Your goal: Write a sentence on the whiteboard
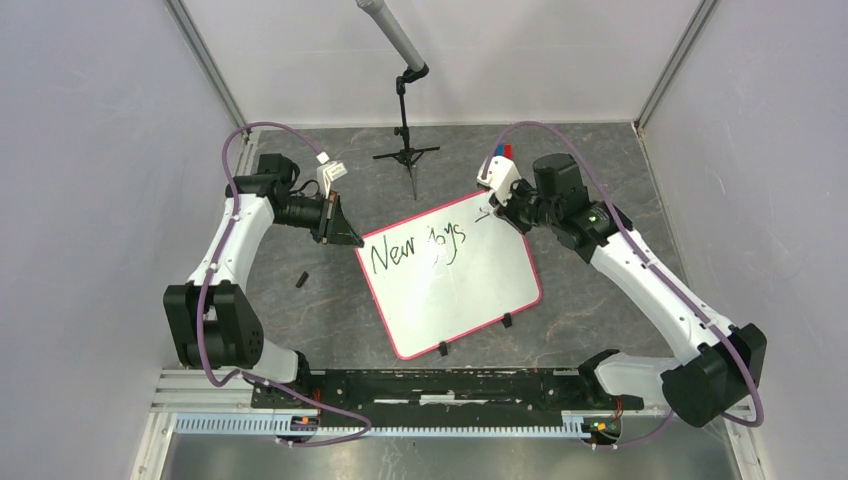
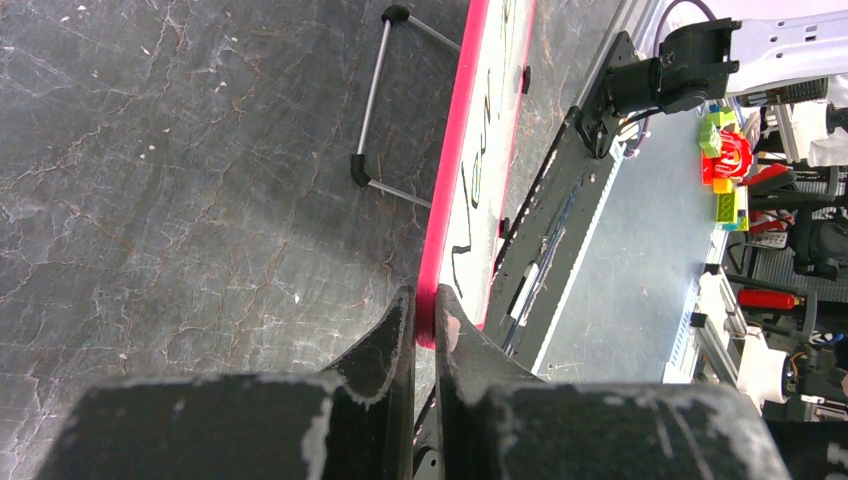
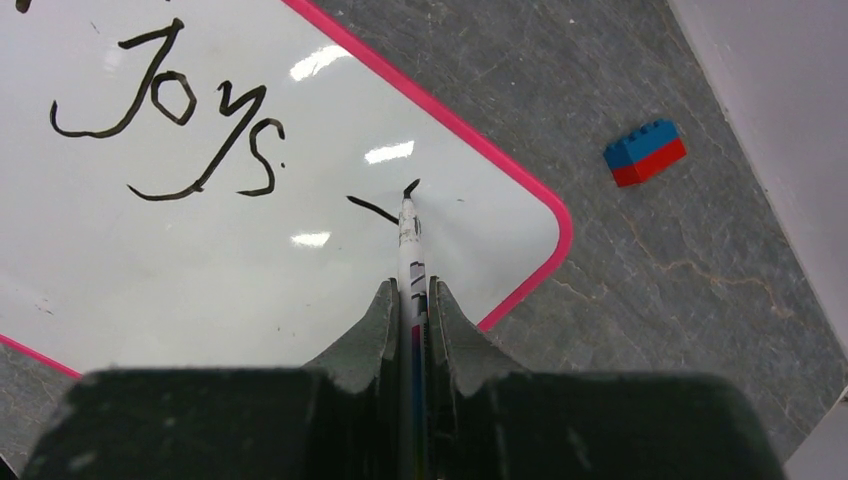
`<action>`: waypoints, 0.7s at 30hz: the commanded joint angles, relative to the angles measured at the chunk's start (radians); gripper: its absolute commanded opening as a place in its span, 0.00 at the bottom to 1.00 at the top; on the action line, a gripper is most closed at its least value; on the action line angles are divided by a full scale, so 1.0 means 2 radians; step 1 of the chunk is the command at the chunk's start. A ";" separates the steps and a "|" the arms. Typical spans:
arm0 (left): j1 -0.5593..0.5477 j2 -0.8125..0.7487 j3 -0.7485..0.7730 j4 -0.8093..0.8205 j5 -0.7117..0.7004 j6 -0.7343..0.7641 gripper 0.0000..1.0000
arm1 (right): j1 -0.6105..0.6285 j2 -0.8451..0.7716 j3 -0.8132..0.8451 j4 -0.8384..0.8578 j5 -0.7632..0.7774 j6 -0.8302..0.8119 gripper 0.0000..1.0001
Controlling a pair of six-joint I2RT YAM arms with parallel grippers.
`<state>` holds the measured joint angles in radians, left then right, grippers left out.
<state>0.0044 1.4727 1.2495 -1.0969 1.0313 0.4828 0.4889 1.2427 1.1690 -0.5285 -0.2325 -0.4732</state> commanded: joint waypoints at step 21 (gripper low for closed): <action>-0.013 -0.002 -0.007 0.008 -0.008 0.014 0.02 | -0.001 -0.060 -0.081 -0.007 -0.010 0.003 0.00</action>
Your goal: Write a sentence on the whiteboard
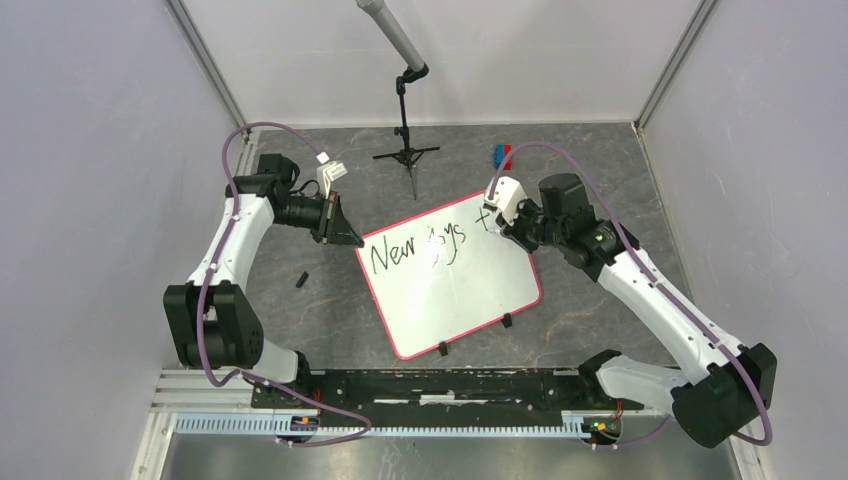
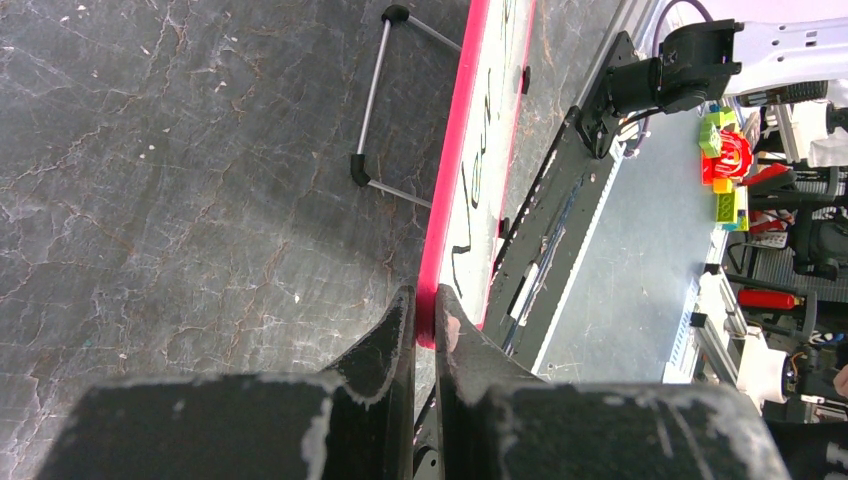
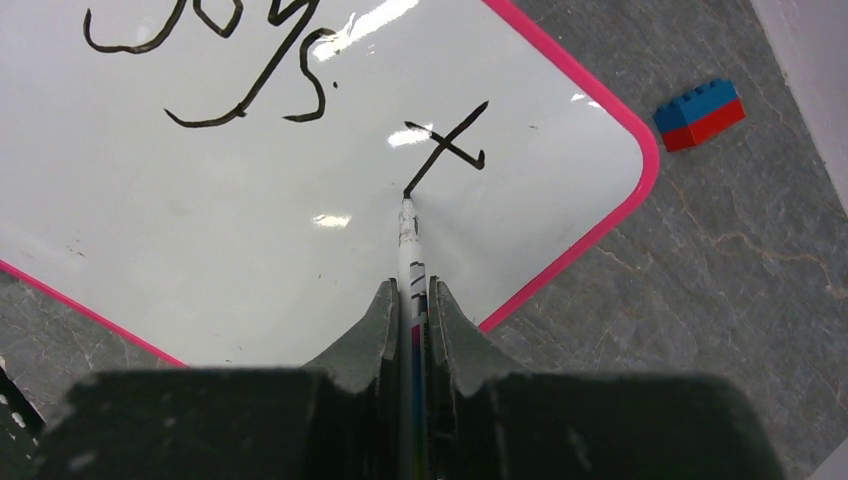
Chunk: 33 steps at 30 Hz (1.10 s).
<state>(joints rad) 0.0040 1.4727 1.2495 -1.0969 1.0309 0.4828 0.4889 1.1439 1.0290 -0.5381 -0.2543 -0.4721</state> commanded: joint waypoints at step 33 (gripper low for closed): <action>-0.013 0.004 -0.006 0.008 -0.009 0.015 0.02 | -0.019 0.017 0.052 0.016 0.042 -0.015 0.00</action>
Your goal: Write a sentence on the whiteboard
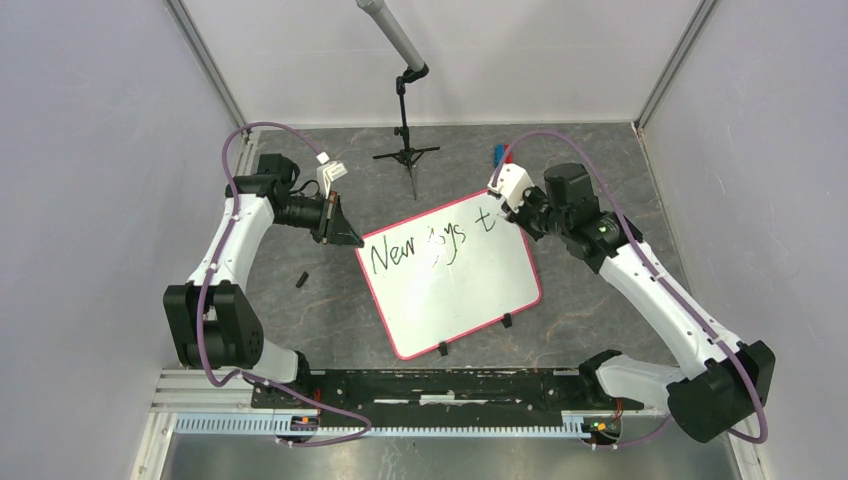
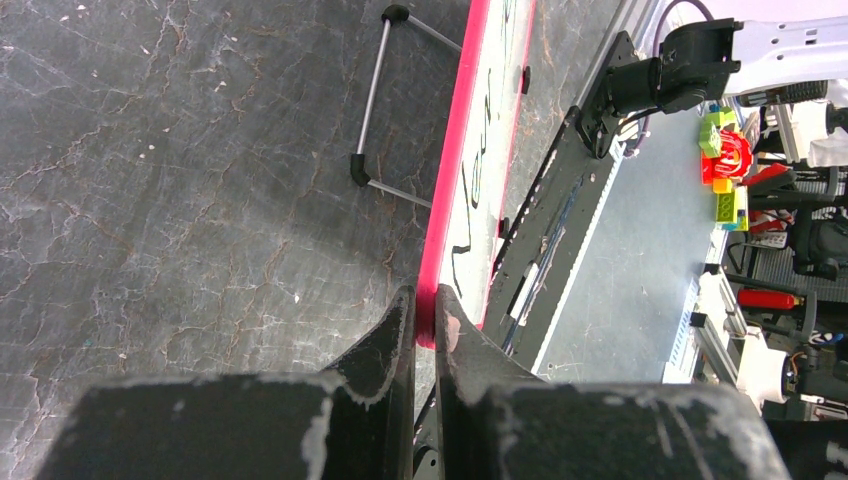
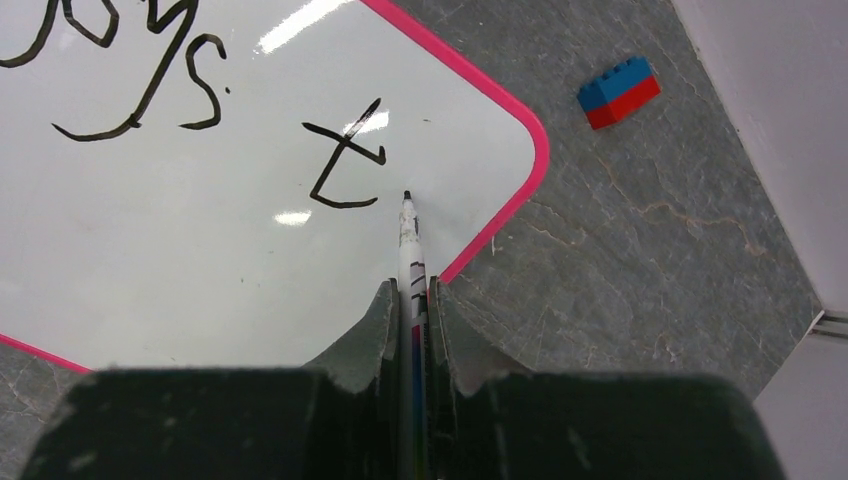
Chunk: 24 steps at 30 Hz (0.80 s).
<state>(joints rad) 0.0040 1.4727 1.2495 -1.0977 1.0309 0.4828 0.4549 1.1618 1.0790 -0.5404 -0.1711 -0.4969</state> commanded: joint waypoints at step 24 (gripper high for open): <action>-0.013 0.002 -0.004 0.008 -0.007 0.015 0.02 | -0.002 -0.018 -0.020 0.000 -0.018 0.000 0.00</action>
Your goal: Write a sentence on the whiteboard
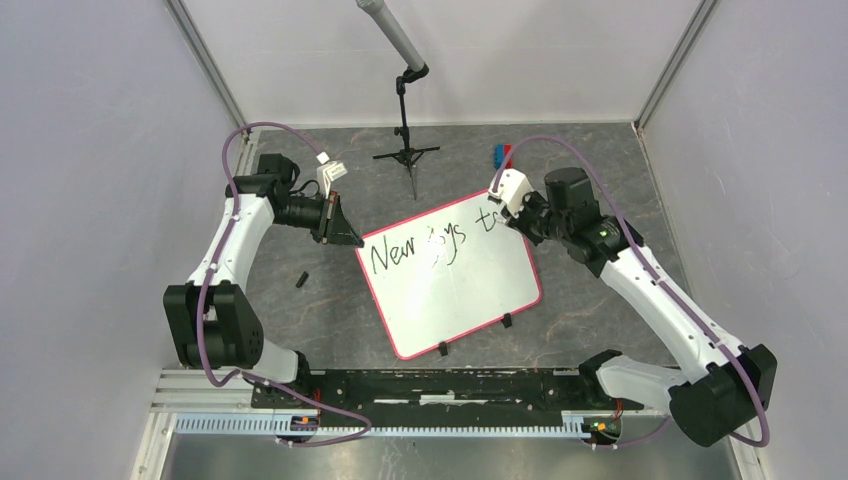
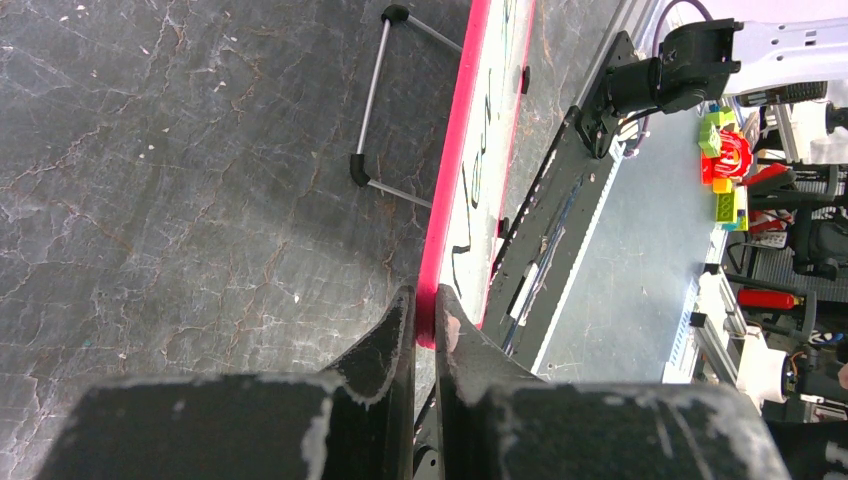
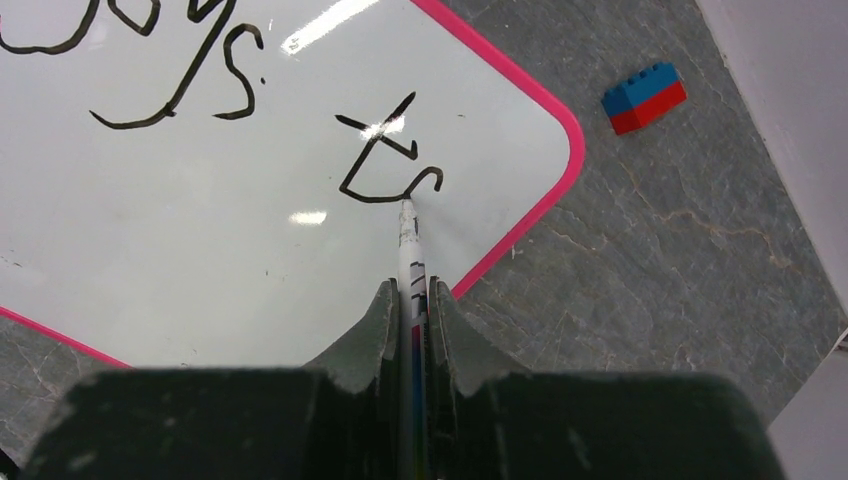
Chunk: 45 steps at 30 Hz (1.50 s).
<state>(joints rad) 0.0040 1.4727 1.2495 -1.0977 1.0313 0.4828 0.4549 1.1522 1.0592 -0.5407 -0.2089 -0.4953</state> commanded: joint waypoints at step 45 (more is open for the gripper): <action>-0.013 0.003 -0.006 0.008 -0.009 0.016 0.02 | -0.003 -0.005 0.052 -0.017 -0.072 0.015 0.00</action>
<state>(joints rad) 0.0040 1.4727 1.2495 -1.0977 1.0309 0.4828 0.4496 1.1725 1.0943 -0.5552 -0.2909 -0.4770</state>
